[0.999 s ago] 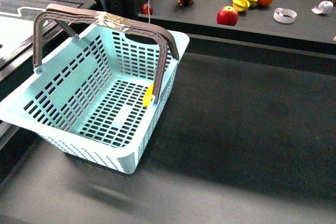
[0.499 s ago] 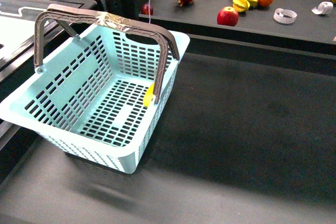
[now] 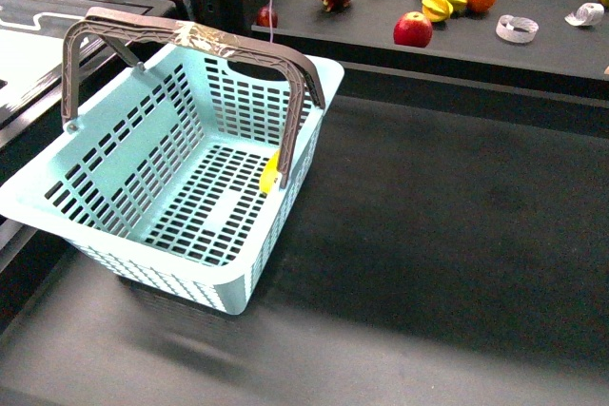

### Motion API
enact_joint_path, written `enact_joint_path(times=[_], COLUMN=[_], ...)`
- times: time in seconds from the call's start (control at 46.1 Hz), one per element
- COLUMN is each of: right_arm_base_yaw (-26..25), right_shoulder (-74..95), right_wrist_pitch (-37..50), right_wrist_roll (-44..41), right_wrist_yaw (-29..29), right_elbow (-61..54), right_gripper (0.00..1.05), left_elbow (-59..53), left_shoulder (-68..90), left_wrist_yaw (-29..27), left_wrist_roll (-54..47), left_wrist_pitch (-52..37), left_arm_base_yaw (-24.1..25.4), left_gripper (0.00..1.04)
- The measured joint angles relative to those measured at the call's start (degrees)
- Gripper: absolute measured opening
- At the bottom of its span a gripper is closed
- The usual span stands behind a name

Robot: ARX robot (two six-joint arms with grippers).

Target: Pick mango with right arm and hold basket with left

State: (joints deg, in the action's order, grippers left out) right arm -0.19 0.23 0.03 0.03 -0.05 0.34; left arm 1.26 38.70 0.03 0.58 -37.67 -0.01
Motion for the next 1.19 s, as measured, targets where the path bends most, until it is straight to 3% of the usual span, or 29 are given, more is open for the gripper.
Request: enact_joint_path(times=[0.499,1.021,1.086,1.194], right_arm_base_yaw=[0.0,0.0,0.0,0.0], right_shoulder=[0.0,0.0,0.0,0.0], right_wrist_pitch=[0.0,0.0,0.0,0.0], right_wrist_roll=[0.0,0.0,0.0,0.0], right_wrist_yaw=[0.0,0.0,0.0,0.0], right_elbow=[0.0,0.0,0.0,0.0], right_gripper=[0.97,0.97,0.97,0.97], left_elbow=[-0.07,-0.07,-0.07,-0.07], left_shoulder=[-20.0,-28.72,-35.12,-38.27], left_wrist_yaw=[0.0,0.0,0.0,0.0], left_wrist_roll=[-0.11,-0.13,-0.13,-0.13], left_wrist_pitch=[18.73,27.45,35.85,37.38], left_arm_base_yaw=[0.0,0.0,0.0,0.0], left_gripper=[0.02,0.02,0.02,0.02])
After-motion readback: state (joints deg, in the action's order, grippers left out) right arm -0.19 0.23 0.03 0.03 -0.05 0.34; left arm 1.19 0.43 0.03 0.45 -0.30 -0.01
